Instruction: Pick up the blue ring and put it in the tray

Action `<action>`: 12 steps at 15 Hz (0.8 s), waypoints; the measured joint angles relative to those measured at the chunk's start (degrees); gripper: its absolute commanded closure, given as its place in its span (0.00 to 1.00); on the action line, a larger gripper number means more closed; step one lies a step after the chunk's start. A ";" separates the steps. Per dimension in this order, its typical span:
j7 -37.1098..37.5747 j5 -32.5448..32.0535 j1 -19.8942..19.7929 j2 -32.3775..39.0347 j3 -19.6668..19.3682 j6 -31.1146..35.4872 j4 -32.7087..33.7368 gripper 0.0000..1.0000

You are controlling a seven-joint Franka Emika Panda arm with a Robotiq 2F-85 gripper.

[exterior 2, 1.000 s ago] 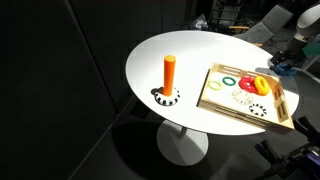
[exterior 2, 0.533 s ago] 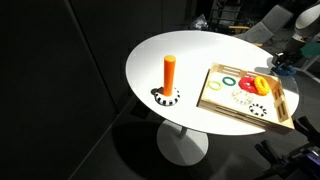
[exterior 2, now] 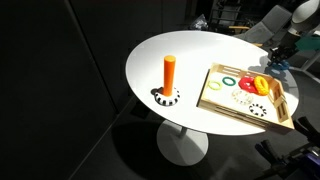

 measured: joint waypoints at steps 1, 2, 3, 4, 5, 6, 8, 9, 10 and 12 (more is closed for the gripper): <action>0.57 -0.01 1.09 -0.77 0.00 0.00 -0.18 0.90; 1.29 -0.08 2.25 -1.53 0.00 0.00 -0.36 0.90; 2.06 -0.14 3.57 -2.47 0.00 0.00 -0.71 0.90; 2.71 -0.19 4.94 -3.55 0.02 0.00 -1.25 0.90; 3.45 -0.30 6.30 -4.73 0.05 0.00 -1.99 0.90; 4.11 -0.33 7.64 -5.99 0.10 -0.01 -2.83 0.90; 4.78 -0.33 9.98 -8.67 0.43 -0.16 -4.95 0.90; 5.05 -0.33 10.99 -10.10 0.67 -0.25 -6.14 0.90; 5.21 -0.33 11.84 -11.59 1.02 -0.43 -7.34 0.90; 5.25 -0.33 12.96 -14.68 2.04 -1.08 -9.72 0.90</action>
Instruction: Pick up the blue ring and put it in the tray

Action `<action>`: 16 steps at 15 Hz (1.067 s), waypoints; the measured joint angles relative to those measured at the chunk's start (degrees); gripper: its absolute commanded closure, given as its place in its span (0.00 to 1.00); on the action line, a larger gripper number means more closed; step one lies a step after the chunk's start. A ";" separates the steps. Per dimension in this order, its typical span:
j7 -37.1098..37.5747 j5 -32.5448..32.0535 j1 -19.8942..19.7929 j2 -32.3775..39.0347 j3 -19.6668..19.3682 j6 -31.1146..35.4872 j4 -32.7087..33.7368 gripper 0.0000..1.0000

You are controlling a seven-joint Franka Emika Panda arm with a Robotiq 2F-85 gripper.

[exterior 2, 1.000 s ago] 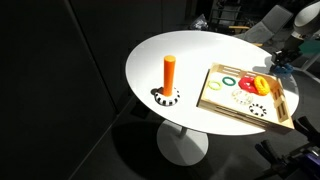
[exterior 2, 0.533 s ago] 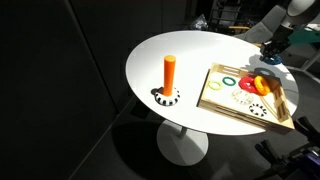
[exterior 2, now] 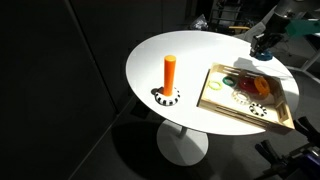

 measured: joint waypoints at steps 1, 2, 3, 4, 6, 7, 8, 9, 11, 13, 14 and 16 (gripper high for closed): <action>0.00 0.00 0.45 -1.62 0.58 -0.36 -1.26 0.90; 0.00 0.00 0.82 -3.19 1.19 -0.84 -2.50 0.90; 0.00 0.04 1.10 -4.79 1.97 -1.55 -3.79 0.90; -0.01 0.10 1.27 -6.20 2.76 -2.18 -5.05 0.89; -0.01 0.14 1.76 -8.50 4.02 -3.62 -7.44 0.84; -0.01 0.14 2.14 -9.35 4.37 -4.19 -8.53 0.42; -0.01 0.14 2.55 -10.05 4.56 -4.72 -9.61 0.41; -0.01 0.10 2.86 -10.52 4.63 -5.21 -10.53 0.34; -0.01 -0.09 3.18 -11.37 4.63 -6.13 -12.27 0.19; 0.01 -0.97 3.20 -11.98 4.47 -6.80 -13.61 0.03; 0.16 -1.90 3.20 -12.35 4.22 -7.69 -14.02 0.00; 0.87 -4.43 3.20 -13.54 3.49 -11.19 -14.24 0.00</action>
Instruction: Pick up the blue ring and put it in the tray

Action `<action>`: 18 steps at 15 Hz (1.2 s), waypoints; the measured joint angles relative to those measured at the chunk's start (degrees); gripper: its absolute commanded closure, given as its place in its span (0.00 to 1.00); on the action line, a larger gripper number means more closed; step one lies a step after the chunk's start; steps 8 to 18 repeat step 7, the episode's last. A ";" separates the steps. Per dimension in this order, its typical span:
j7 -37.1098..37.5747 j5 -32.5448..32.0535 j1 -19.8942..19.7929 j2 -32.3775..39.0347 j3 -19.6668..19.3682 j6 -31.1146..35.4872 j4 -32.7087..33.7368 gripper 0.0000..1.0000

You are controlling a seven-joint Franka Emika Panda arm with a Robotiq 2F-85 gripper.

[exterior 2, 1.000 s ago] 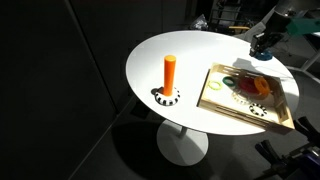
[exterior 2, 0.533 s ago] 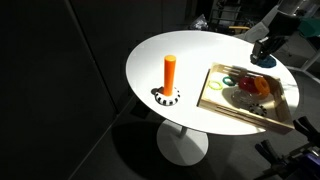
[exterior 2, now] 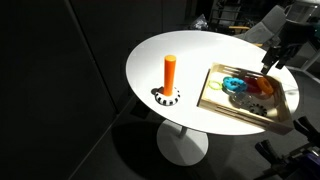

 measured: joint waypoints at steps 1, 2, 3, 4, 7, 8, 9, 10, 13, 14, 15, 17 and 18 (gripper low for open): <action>0.51 -1.38 -0.01 -0.90 -0.42 -2.21 0.03 0.00; 0.75 -2.58 -0.05 -1.95 -0.86 -4.56 0.07 0.00; 0.97 -3.67 -0.18 -3.07 -1.25 -7.04 0.13 0.00; 1.15 -4.67 -0.36 -4.28 -1.60 -9.48 0.19 0.00; 2.13 -7.68 -1.11 -7.79 -2.42 -14.90 0.24 0.00; 2.13 -7.68 -1.11 -7.79 -2.42 -14.90 0.24 0.00; 2.13 -7.68 -1.11 -7.79 -2.42 -14.90 0.24 0.00; 2.13 -7.68 -1.11 -7.79 -2.42 -14.90 0.24 0.00; 2.13 -7.68 -1.11 -7.79 -2.42 -14.90 0.24 0.00; 2.13 -7.68 -1.11 -7.79 -2.42 -14.90 0.24 0.00; 2.13 -7.68 -1.11 -7.79 -2.42 -14.90 0.24 0.00; 2.13 -7.68 -1.11 -7.79 -2.42 -14.90 0.24 0.00; 2.13 -7.68 -1.11 -7.79 -2.42 -14.90 0.24 0.00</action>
